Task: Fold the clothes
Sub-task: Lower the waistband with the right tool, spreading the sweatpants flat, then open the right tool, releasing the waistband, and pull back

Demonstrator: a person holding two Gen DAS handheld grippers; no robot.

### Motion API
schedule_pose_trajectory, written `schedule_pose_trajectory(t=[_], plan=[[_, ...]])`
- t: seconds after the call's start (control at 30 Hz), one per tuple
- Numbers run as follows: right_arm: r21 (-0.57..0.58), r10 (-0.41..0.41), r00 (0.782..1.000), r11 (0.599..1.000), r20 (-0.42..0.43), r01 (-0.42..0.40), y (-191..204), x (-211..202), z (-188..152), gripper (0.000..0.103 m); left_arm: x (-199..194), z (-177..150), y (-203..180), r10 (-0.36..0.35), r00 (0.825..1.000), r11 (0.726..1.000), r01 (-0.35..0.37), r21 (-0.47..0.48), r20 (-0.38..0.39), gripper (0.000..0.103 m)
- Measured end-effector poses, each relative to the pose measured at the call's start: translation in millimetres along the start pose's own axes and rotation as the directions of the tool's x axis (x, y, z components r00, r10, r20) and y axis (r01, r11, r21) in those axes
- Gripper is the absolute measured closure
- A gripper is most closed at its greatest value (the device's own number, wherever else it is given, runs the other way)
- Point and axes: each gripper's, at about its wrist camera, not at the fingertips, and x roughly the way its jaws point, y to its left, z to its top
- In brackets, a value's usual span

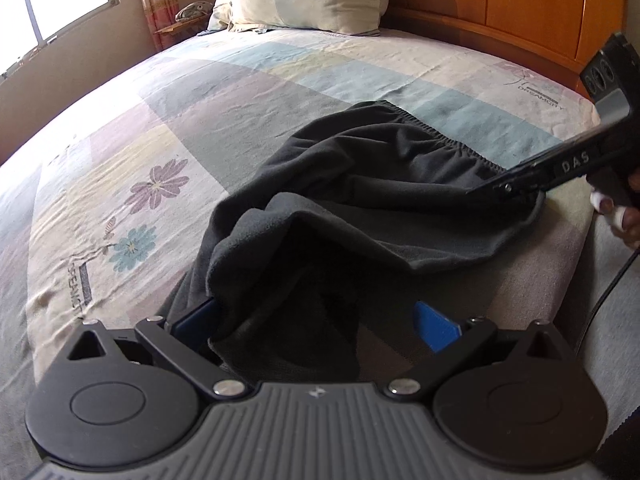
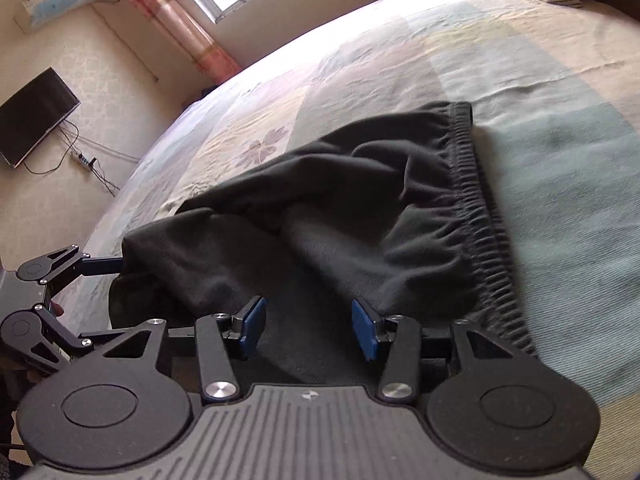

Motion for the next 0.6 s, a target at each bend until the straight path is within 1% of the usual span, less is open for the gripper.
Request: schedule_pose_trajectory(t=[0.1, 0.13, 0.3, 0.4, 0.47, 0.53, 0.6], plan=[[0.011, -0.047, 0.997, 0.999, -0.053, 0.048, -2, 15, -8, 0.050, 8, -9, -1, -0.038, 0.999, 0.999, 0.037, -0.022, -0.007, 0.001], [0.019, -0.050, 0.997, 0.998, -0.057, 0.051, -5, 17, -10, 0.050, 10, -12, -2, -0.050, 0.999, 0.998, 0.050, -0.029, -0.010, 0.001], [0.112, -0.003, 1.000, 0.994, -0.006, 0.004, -19, 12, -18, 0.050, 24, -26, -2, -0.107, 0.994, 0.992, 0.105, -0.068, -0.023, 0.001], [0.092, -0.016, 1.000, 0.996, 0.009, 0.015, -16, 12, -21, 0.049, 35, -34, 4, -0.114, 0.993, 0.989, 0.109, -0.100, -0.040, 0.001], [0.073, -0.009, 1.000, 0.997, 0.025, 0.007, -13, 12, -25, 0.045, 40, -39, 7, -0.127, 0.991, 0.988, 0.122, -0.098, -0.043, 0.001], [0.045, 0.014, 0.999, 0.999, 0.040, -0.016, -12, 14, -26, 0.032, 41, -46, 7, -0.132, 0.991, 0.989, 0.131, -0.072, -0.015, 0.001], [0.012, 0.021, 0.999, 1.000, 0.044, -0.021, -8, 16, -26, 0.023, 40, -53, 6, -0.131, 0.991, 0.991, 0.131, -0.041, 0.011, 0.001]])
